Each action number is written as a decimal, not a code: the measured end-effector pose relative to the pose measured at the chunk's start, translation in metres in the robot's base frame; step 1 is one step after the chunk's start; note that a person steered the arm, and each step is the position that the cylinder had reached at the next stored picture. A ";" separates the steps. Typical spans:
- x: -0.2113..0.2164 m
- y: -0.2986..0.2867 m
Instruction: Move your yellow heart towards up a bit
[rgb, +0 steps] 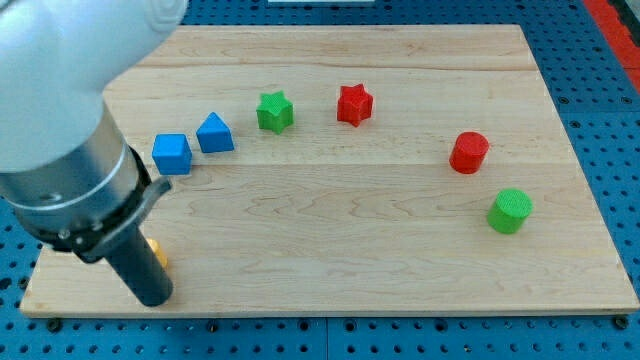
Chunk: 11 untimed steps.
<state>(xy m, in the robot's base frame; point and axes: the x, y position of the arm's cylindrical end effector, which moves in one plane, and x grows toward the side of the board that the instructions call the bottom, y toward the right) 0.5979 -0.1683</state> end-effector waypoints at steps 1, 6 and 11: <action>-0.017 -0.007; -0.020 -0.001; -0.065 0.043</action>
